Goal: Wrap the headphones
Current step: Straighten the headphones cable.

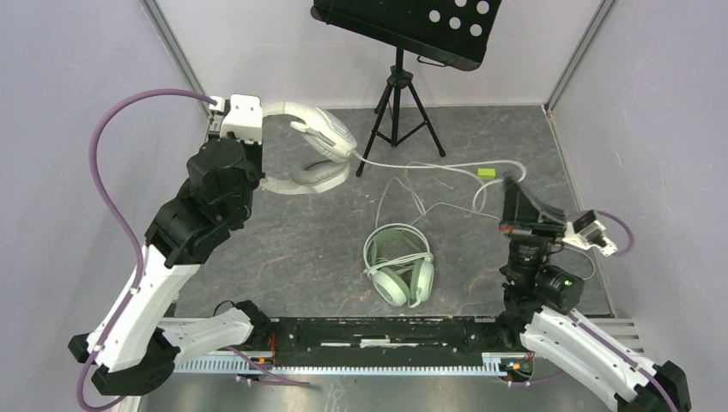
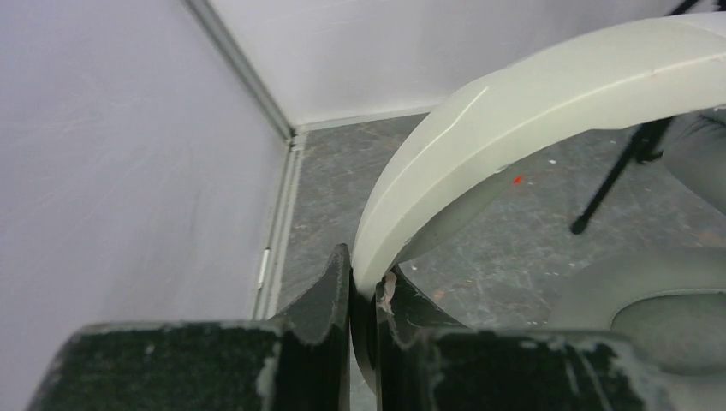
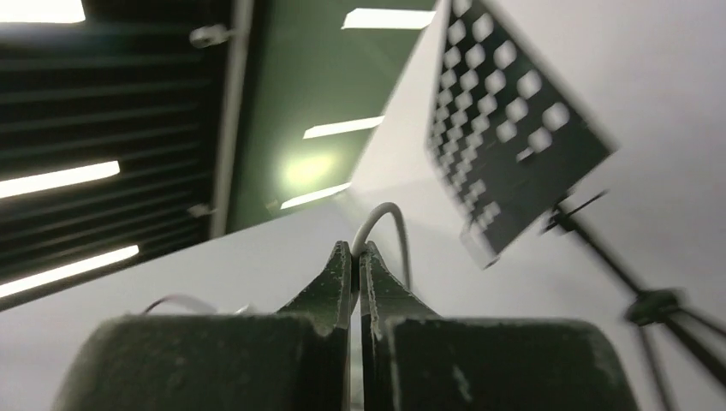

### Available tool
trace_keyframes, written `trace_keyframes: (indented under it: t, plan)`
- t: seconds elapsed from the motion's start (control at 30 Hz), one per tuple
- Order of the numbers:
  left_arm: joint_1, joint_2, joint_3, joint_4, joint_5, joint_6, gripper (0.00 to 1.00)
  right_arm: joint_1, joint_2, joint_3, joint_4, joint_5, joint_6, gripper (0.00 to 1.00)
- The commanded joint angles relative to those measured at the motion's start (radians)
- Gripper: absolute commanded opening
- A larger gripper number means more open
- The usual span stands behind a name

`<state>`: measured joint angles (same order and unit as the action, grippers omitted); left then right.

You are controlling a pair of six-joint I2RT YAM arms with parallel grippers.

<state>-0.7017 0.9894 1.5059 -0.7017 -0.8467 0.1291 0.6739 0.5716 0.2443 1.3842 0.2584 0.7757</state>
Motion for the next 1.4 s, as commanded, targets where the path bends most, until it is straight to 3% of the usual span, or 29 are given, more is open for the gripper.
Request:
trace_keyframes:
  t: [0.0, 0.1, 0.23, 0.33, 0.4, 0.63, 0.83, 0.9, 0.97, 1.07, 1.23, 1.37]
  plan:
    - [0.010, -0.011, 0.030, 0.060, 0.116, -0.115, 0.02, -0.004, 0.021, 0.171, -0.226, 0.400, -0.364, 0.00]
    - [0.014, 0.009, 0.043, 0.055, 0.128, -0.118, 0.02, -0.004, 0.085, 0.296, -0.336, 0.598, -0.507, 0.00]
    - [0.047, 0.032, 0.027, 0.052, 0.129, -0.119, 0.02, -0.009, 0.162, 0.392, -0.239, 0.822, -0.723, 0.00]
    - [0.089, 0.039, 0.004, 0.050, 0.179, -0.154, 0.02, -0.025, 0.223, 0.468, -0.141, 0.844, -0.873, 0.02]
    - [0.111, 0.044, -0.006, 0.051, 0.220, -0.166, 0.02, -0.035, 0.291, 0.601, -0.268, 0.836, -0.923, 0.13]
    - [0.129, 0.019, -0.046, 0.051, 0.327, -0.200, 0.02, -0.079, 0.493, 0.834, -0.553, 0.777, -1.042, 0.12]
    - [0.131, 0.014, -0.071, 0.068, 0.479, -0.233, 0.02, -0.111, 0.481, 0.727, -1.000, 0.686, -0.747, 0.22]
    - [0.131, 0.028, -0.082, 0.074, 0.478, -0.220, 0.02, -0.137, 0.478, 0.691, -1.132, 0.631, -0.630, 0.32]
    - [0.134, 0.039, -0.097, 0.079, 0.462, -0.204, 0.02, -0.179, 0.494, 0.704, -1.304, 0.618, -0.495, 0.45]
    - [0.143, 0.049, -0.122, 0.077, 0.444, -0.192, 0.02, -0.323, 0.508, 0.714, -1.473, 0.509, -0.314, 0.47]
    - [0.155, 0.053, -0.151, 0.099, 0.450, -0.189, 0.02, -0.571, 0.581, 0.752, -1.617, 0.213, -0.082, 0.51]
    - [0.159, 0.083, -0.135, 0.104, 0.485, -0.188, 0.02, -0.648, 0.640, 0.766, -1.677, 0.066, 0.000, 0.52]
